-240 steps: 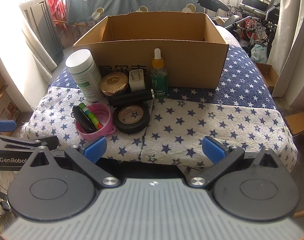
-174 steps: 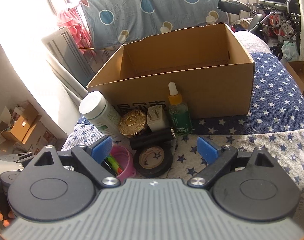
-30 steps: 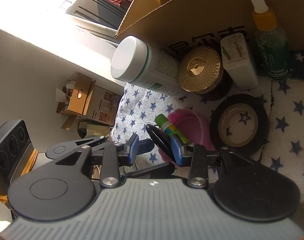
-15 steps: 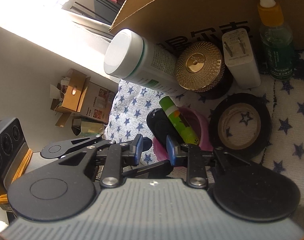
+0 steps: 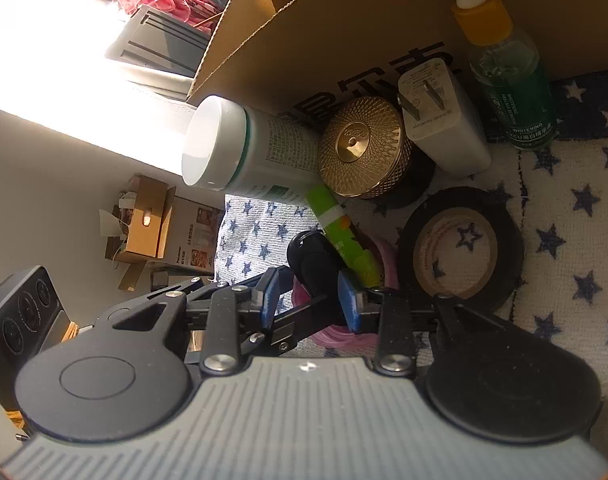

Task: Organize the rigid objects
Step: 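Lower the right tool into the pink cup and grasp the black fob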

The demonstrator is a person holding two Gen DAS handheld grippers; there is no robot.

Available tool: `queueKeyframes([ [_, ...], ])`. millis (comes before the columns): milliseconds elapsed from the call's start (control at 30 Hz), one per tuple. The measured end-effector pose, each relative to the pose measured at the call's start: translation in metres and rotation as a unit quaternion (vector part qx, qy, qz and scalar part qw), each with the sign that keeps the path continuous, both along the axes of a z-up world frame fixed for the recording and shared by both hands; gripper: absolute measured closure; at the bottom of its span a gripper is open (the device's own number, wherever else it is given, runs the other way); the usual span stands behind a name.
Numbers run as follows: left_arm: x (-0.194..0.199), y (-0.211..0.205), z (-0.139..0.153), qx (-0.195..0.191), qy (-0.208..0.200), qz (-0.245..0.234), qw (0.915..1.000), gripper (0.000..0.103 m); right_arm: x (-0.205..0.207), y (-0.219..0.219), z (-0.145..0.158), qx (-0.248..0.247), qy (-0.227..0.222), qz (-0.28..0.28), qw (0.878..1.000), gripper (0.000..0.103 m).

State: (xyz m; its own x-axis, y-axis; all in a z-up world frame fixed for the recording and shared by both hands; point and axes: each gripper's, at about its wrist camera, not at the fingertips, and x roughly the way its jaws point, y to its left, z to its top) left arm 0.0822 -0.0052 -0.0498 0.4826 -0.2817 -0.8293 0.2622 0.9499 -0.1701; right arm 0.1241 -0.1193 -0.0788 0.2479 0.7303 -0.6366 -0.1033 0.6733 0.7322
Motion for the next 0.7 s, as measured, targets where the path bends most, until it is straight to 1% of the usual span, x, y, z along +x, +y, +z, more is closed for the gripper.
queueKeyframes([
  [33, 0.0, 0.0, 0.0, 0.001, -0.001, 0.0, 1.0, 0.059, -0.002, 0.007, 0.001, 0.003, 0.0, -0.002, 1.0, 0.068],
  [100, -0.001, 0.0, 0.0, 0.002, -0.002, 0.0, 1.0, 0.059, -0.001, 0.009, 0.0, 0.01, 0.003, -0.004, 1.0, 0.062],
  [200, -0.004, 0.001, 0.001, -0.004, 0.001, -0.004, 1.0, 0.059, -0.001, 0.012, 0.0, 0.01, 0.004, -0.008, 1.0, 0.061],
  [333, -0.012, 0.001, 0.003, -0.003, -0.005, -0.017, 0.9998, 0.059, -0.002, 0.013, 0.0, 0.005, 0.002, -0.012, 1.0, 0.06],
  [433, -0.014, -0.001, 0.002, -0.001, -0.004, -0.019, 0.9998, 0.059, -0.003, 0.02, 0.0, 0.001, -0.005, -0.005, 1.0, 0.054],
  [467, -0.014, -0.001, 0.002, -0.001, -0.005, -0.018, 0.9998, 0.059, -0.004, 0.022, 0.0, -0.001, -0.006, -0.005, 1.0, 0.051],
  [500, -0.014, -0.001, 0.002, -0.003, -0.005, -0.017, 0.9998, 0.059, -0.004, 0.025, -0.001, -0.005, -0.006, -0.003, 1.0, 0.047],
  [567, -0.014, 0.0, 0.002, -0.006, -0.005, -0.017, 0.9998, 0.059, -0.004, 0.031, -0.005, -0.007, 0.002, -0.003, 1.0, 0.043],
  [633, -0.013, 0.001, 0.0, -0.006, -0.005, -0.015, 0.9999, 0.06, -0.005, 0.033, -0.009, -0.002, 0.006, -0.009, 1.0, 0.043],
  [700, -0.014, 0.002, 0.0, 0.0, -0.007, -0.011, 0.9999, 0.064, -0.006, 0.033, -0.008, 0.004, 0.004, -0.013, 1.0, 0.043],
])
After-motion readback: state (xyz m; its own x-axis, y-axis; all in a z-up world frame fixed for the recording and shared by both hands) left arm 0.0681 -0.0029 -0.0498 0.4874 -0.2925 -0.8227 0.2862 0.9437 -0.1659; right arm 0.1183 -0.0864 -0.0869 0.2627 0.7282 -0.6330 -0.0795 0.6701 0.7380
